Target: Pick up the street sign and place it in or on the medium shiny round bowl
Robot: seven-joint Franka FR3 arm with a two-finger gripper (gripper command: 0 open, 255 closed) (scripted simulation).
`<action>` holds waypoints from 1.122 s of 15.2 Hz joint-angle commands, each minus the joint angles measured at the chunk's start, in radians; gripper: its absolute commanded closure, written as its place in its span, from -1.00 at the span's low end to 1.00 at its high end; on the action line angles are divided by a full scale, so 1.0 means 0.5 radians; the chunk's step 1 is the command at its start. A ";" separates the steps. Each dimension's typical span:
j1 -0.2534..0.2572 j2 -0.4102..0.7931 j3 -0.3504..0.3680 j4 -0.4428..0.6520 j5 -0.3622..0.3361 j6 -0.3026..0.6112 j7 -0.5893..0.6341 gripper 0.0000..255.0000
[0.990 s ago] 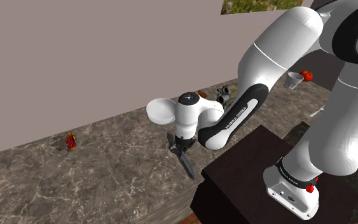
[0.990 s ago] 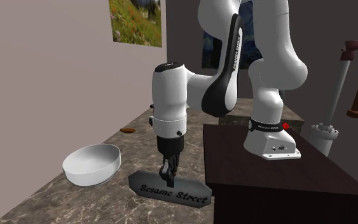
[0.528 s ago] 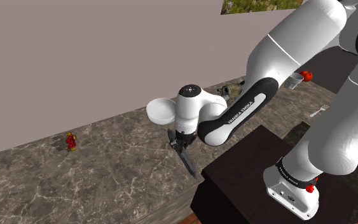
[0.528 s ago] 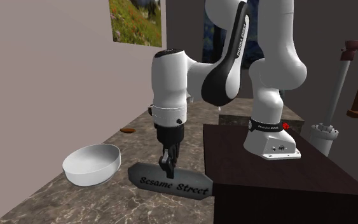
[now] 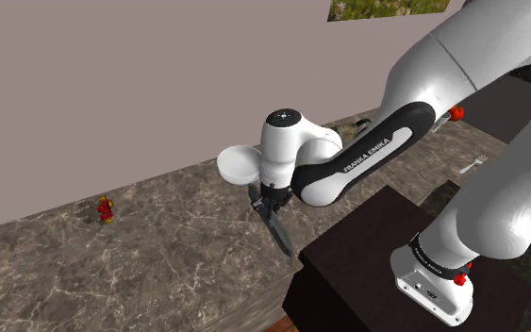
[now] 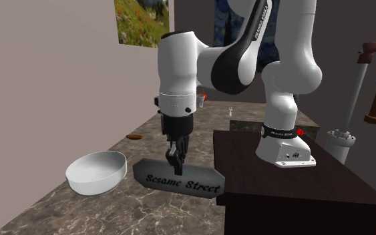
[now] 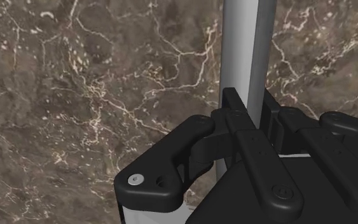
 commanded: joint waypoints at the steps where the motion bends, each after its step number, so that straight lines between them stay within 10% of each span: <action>1: -0.004 -0.060 0.005 0.002 0.053 -0.055 -0.043 1.00; 17: -0.034 -0.295 -0.056 0.217 0.204 -0.479 -0.246 1.00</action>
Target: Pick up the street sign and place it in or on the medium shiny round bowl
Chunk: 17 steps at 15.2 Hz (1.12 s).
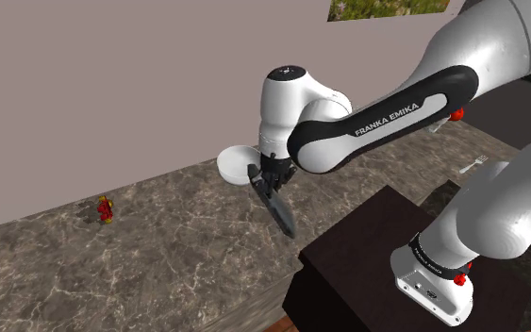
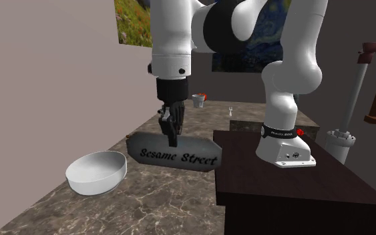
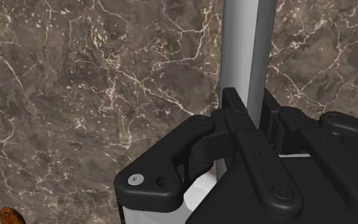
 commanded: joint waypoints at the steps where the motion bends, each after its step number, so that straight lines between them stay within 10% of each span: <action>1: -0.047 0.081 -0.038 0.100 -0.055 -0.027 -0.043 1.00; 17: -0.241 0.922 -0.285 1.306 -0.398 -0.447 -0.338 1.00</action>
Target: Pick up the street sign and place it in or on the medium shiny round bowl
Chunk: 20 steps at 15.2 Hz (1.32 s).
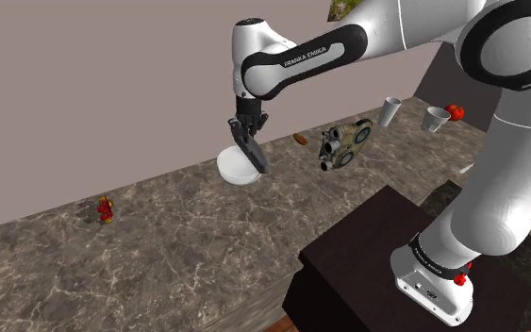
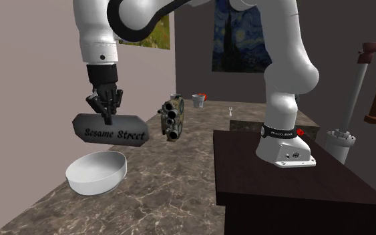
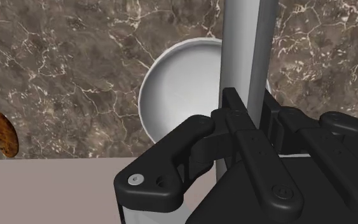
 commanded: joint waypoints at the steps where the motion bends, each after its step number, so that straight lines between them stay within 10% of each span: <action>1: -0.004 0.129 -0.024 0.206 -0.032 -0.081 -0.035 1.00; 5: -0.001 0.405 -0.072 0.664 -0.084 -0.267 -0.114 1.00; 20: 0.010 0.559 -0.105 0.491 -0.139 0.054 -0.076 1.00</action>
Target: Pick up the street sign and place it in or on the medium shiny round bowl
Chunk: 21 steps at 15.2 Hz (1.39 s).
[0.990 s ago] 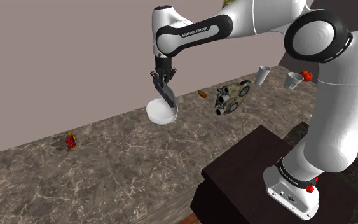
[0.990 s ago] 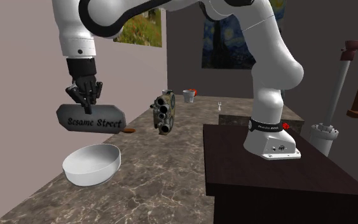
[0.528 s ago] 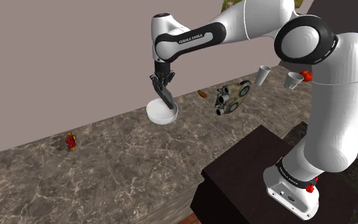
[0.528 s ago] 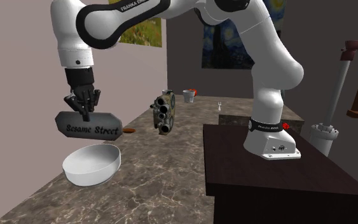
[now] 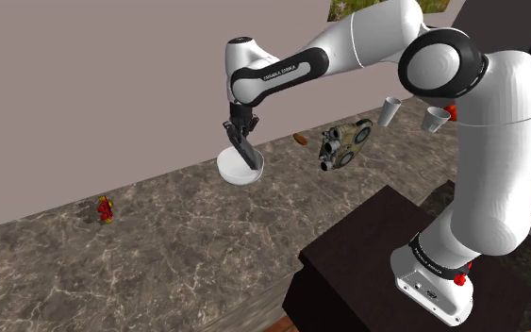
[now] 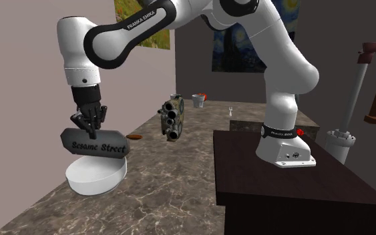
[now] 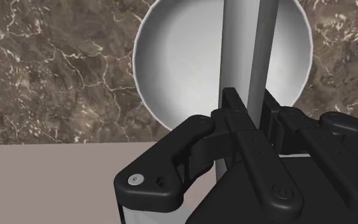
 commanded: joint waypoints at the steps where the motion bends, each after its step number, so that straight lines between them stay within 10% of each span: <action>1: 0.004 0.026 -0.005 -0.020 -0.009 0.046 0.008 1.00; 13: 0.012 0.093 -0.019 -0.048 -0.032 0.140 0.022 1.00; 14: 0.012 0.090 -0.019 -0.052 -0.031 0.141 0.024 -1.00; 21: 0.004 0.024 -0.004 -0.018 -0.009 0.043 0.009 -1.00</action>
